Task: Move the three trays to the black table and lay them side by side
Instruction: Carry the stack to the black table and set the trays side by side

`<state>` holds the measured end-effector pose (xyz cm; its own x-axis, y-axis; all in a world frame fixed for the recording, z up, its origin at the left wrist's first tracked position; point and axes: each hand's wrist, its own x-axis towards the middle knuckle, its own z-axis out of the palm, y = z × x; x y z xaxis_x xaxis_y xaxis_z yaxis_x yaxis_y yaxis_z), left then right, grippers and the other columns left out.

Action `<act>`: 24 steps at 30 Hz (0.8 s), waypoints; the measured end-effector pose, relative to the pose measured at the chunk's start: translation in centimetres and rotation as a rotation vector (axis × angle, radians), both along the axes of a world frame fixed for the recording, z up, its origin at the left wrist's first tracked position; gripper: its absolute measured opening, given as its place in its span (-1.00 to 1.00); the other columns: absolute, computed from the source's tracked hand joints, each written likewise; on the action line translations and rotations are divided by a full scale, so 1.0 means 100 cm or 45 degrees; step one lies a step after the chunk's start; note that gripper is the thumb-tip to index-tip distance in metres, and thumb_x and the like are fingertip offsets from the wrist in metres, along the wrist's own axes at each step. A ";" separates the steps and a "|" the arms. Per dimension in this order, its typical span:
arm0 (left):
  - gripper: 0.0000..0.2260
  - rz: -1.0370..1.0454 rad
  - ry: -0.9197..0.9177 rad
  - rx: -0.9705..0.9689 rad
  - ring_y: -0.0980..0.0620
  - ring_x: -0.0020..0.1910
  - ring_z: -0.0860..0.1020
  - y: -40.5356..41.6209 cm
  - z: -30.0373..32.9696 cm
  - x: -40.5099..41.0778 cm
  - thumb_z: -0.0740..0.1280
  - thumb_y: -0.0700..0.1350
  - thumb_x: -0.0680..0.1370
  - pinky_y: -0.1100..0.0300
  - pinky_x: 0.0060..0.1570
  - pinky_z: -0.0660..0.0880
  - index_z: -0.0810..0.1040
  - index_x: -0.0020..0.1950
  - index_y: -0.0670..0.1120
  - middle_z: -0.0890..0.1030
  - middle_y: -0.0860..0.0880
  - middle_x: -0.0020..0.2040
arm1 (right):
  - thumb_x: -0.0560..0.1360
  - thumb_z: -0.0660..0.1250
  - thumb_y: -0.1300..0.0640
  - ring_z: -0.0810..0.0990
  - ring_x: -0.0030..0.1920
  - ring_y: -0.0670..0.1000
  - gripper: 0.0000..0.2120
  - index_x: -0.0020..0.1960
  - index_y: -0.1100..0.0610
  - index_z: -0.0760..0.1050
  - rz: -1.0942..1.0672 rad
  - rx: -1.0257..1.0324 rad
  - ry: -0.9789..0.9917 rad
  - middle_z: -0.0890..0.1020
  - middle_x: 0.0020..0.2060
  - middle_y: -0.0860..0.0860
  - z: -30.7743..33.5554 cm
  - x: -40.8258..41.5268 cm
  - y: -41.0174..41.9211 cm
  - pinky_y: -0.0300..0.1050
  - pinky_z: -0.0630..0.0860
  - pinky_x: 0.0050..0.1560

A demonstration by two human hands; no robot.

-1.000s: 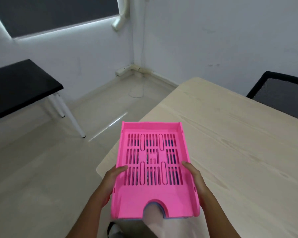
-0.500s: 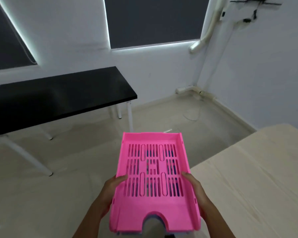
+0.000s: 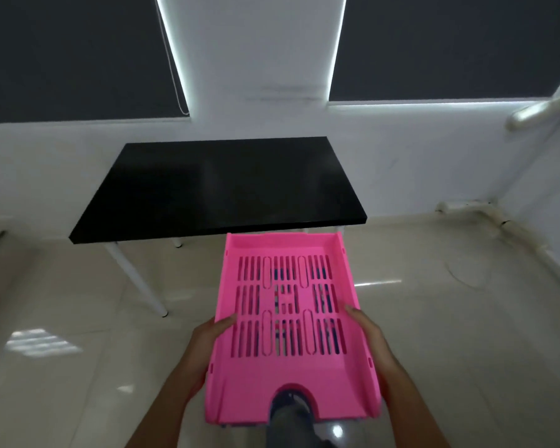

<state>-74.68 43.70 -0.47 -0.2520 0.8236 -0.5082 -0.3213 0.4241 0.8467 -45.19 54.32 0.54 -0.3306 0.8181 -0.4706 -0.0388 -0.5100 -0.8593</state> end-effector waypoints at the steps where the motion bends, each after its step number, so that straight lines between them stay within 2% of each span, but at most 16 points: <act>1: -0.63 0.018 0.005 0.022 -0.29 -0.06 0.68 0.023 0.004 -0.015 0.40 -0.04 0.51 -0.31 0.17 0.56 0.66 0.20 -0.25 0.70 -0.37 0.05 | 0.49 0.31 -0.15 0.77 -0.12 0.22 -0.66 0.04 0.03 0.74 0.022 0.017 0.017 0.76 -0.04 0.23 0.004 -0.017 0.025 -0.07 0.69 -0.23; 5: -0.65 0.081 0.024 0.084 -0.24 -0.14 0.69 0.114 0.022 -0.079 0.37 -0.05 0.54 -0.18 0.05 0.60 0.65 0.22 -0.25 0.71 -0.31 -0.01 | 0.47 0.37 -0.19 0.74 -0.15 0.22 -0.61 0.05 0.09 0.72 0.098 0.014 0.066 0.75 -0.09 0.21 0.019 -0.083 0.125 0.01 0.68 -0.17; 12: -0.60 0.210 -0.026 0.098 -0.20 -0.16 0.73 0.238 0.026 -0.178 0.47 -0.01 0.43 -0.06 -0.11 0.66 0.68 0.19 -0.20 0.74 -0.26 -0.04 | 0.55 0.32 -0.15 0.71 -0.06 0.22 -0.57 0.20 0.17 0.64 0.221 -0.066 0.058 0.71 -0.01 0.22 0.018 -0.190 0.268 0.12 0.64 -0.02; 16: -0.52 0.267 -0.105 0.062 -0.26 -0.04 0.72 0.290 0.009 -0.233 0.60 0.08 0.31 -0.20 0.08 0.63 0.72 0.15 -0.11 0.72 -0.31 0.08 | 0.53 0.34 -0.13 0.68 -0.04 0.26 -0.50 0.26 0.25 0.58 0.242 -0.170 0.081 0.68 0.03 0.28 0.007 -0.245 0.325 0.19 0.63 0.06; 19: -0.39 0.219 -0.115 0.041 -0.30 0.04 0.71 0.332 -0.003 -0.275 0.65 0.16 0.19 -0.25 0.15 0.60 0.72 0.17 -0.07 0.73 -0.28 0.10 | 0.55 0.32 -0.08 0.70 -0.07 0.25 -0.52 0.27 0.28 0.57 0.209 -0.201 0.136 0.69 0.02 0.30 -0.001 -0.287 0.364 0.15 0.67 -0.04; 21: -0.33 0.203 -0.141 0.023 -0.32 0.07 0.70 0.360 -0.009 -0.301 0.67 0.17 0.15 -0.25 0.15 0.60 0.72 0.18 -0.09 0.72 -0.29 0.11 | 0.57 0.32 -0.09 0.69 -0.04 0.27 -0.54 0.25 0.27 0.59 0.194 -0.237 0.168 0.67 0.08 0.34 -0.004 -0.311 0.388 0.16 0.67 -0.04; 24: -0.32 0.197 -0.153 0.022 -0.26 0.01 0.72 0.398 -0.008 -0.335 0.68 0.18 0.11 -0.14 0.04 0.63 0.73 0.15 -0.10 0.73 -0.28 0.08 | 0.52 0.34 -0.13 0.71 -0.09 0.24 -0.50 0.22 0.27 0.60 0.193 -0.283 0.165 0.69 0.02 0.29 0.000 -0.343 0.421 0.12 0.68 -0.09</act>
<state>-108.22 83.51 -1.24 -0.3148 0.7886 -0.5282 -0.4809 0.3473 0.8051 -79.48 96.43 0.50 -0.5103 0.6365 -0.5783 -0.0501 -0.6933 -0.7189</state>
